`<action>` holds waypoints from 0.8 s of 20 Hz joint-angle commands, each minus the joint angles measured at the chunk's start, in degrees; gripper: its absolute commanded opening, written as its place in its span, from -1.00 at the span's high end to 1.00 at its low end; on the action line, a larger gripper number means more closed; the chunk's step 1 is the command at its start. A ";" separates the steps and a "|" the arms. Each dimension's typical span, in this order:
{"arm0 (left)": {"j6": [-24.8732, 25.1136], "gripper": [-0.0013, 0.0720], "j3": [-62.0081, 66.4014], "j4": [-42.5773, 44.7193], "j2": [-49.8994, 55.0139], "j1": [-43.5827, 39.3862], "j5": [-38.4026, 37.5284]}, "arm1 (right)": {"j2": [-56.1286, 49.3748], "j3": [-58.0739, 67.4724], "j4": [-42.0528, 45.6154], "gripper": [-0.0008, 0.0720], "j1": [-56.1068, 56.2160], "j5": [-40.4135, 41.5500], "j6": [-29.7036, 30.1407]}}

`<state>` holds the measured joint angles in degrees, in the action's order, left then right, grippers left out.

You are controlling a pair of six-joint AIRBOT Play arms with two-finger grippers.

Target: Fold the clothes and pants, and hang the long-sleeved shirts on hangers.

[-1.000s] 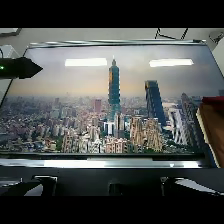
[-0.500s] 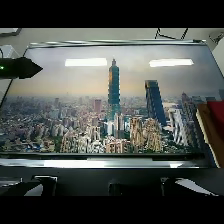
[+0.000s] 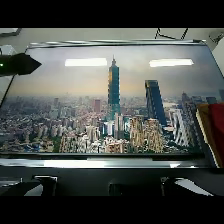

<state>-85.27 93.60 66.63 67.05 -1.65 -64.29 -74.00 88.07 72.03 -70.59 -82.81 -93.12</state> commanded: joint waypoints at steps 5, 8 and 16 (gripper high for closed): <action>-14.86 0.89 0.04 30.03 8.94 -5.81 7.69 | -1.03 13.79 -5.16 -0.54 40.65 24.17 6.56; -14.86 -0.98 -0.11 26.95 15.34 -5.81 -10.99 | -7.37 12.13 1.95 -0.59 55.54 9.03 -1.14; -15.63 -0.98 -14.80 23.37 15.89 -8.44 -8.07 | -14.99 4.92 4.79 -0.76 68.37 0.87 -3.65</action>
<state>-100.16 81.95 90.04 82.91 -9.37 -74.13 -87.83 94.63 73.76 -6.00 -80.66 -95.66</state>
